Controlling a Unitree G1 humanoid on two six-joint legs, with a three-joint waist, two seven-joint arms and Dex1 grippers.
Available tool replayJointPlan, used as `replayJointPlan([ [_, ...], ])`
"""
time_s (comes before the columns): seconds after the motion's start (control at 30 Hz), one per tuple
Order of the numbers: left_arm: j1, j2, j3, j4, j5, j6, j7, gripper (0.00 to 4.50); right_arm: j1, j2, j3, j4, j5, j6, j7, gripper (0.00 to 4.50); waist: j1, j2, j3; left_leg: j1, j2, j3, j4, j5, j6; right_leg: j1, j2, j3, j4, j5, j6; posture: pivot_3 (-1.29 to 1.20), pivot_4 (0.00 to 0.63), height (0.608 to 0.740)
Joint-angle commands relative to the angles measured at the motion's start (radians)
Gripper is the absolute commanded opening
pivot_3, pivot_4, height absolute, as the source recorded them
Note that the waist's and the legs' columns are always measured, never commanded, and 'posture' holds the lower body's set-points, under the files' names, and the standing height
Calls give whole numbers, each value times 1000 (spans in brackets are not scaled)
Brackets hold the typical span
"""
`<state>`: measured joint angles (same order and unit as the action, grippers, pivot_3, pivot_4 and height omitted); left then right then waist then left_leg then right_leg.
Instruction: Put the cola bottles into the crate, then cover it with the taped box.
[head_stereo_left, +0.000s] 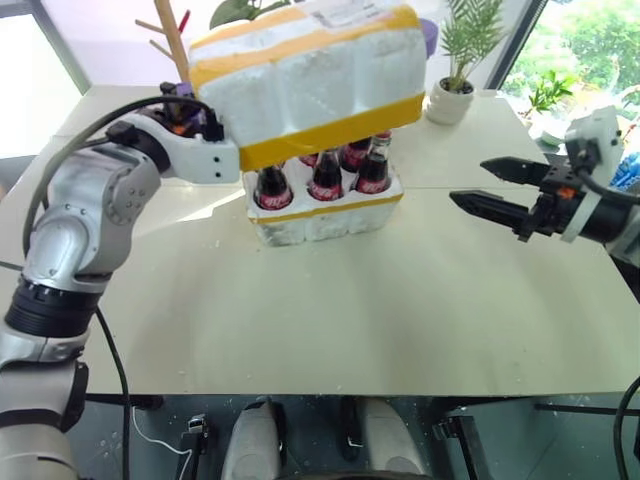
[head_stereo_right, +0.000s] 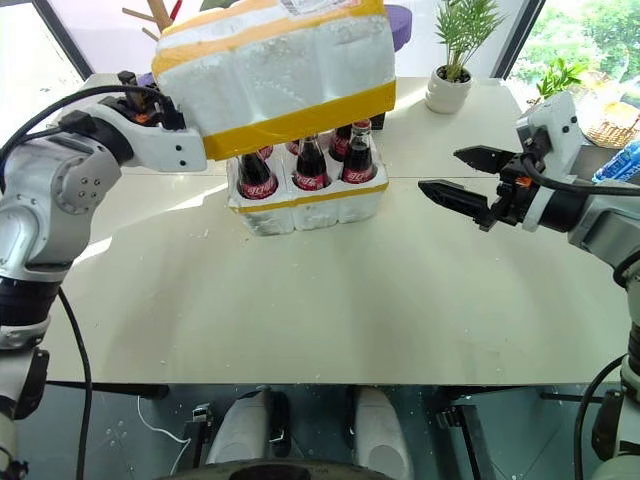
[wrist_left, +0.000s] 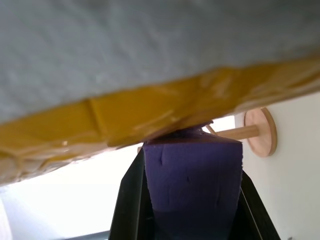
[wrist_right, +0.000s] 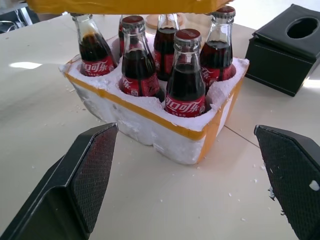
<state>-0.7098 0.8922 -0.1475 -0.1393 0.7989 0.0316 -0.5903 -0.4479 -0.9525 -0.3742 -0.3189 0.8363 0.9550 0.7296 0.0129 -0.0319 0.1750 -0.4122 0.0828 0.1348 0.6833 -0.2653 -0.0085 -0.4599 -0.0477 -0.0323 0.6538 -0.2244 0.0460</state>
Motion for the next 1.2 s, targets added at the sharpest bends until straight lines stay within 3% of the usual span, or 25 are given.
replayJointPlan([
  [0.03, 8, 10, 17, -53, -12, -1, -39, 259, -4, 5, -28, -30, 17, -12, -8, 4500, 1, 0, 0, 0, 0, 0, 0, 0, 0, 0, 0, 0, 0, 0, 0, 0, 150, 740],
  [0.5, -64, -5, 13, -93, 24, 36, -114, 259, -12, 34, -5, -17, 14, -27, -10, 4500, -2, 0, 0, 1, 0, 0, 0, 0, 0, 0, 1, 0, 0, 0, 0, 0, 150, 740],
  [0.7, 5, 5, 4, -96, 51, 10, -102, 259, 3, 32, -11, -21, 12, -32, -2, 4500, -3, 0, 0, 1, 0, 0, 0, 0, 0, 0, 1, 0, 0, 0, 0, 0, 150, 740],
  [0.97, 85, 10, 20, -92, 44, -23, -70, 4075, 1, 33, -13, -21, 19, -30, -7, 4500, 1, 0, 0, 1, 0, 0, -1, 0, 1, 1, 1, 1, 0, 0, 0, 0, 150, 740],
  [1.2, 215, 12, 101, -176, -13, -1, -73, 4075, -9, 38, -3, -21, 29, -25, -11, 4500, -6, 0, 0, 1, 1, 0, -1, -1, 1, 0, 1, 1, 0, 0, 0, 0, 150, 740],
])
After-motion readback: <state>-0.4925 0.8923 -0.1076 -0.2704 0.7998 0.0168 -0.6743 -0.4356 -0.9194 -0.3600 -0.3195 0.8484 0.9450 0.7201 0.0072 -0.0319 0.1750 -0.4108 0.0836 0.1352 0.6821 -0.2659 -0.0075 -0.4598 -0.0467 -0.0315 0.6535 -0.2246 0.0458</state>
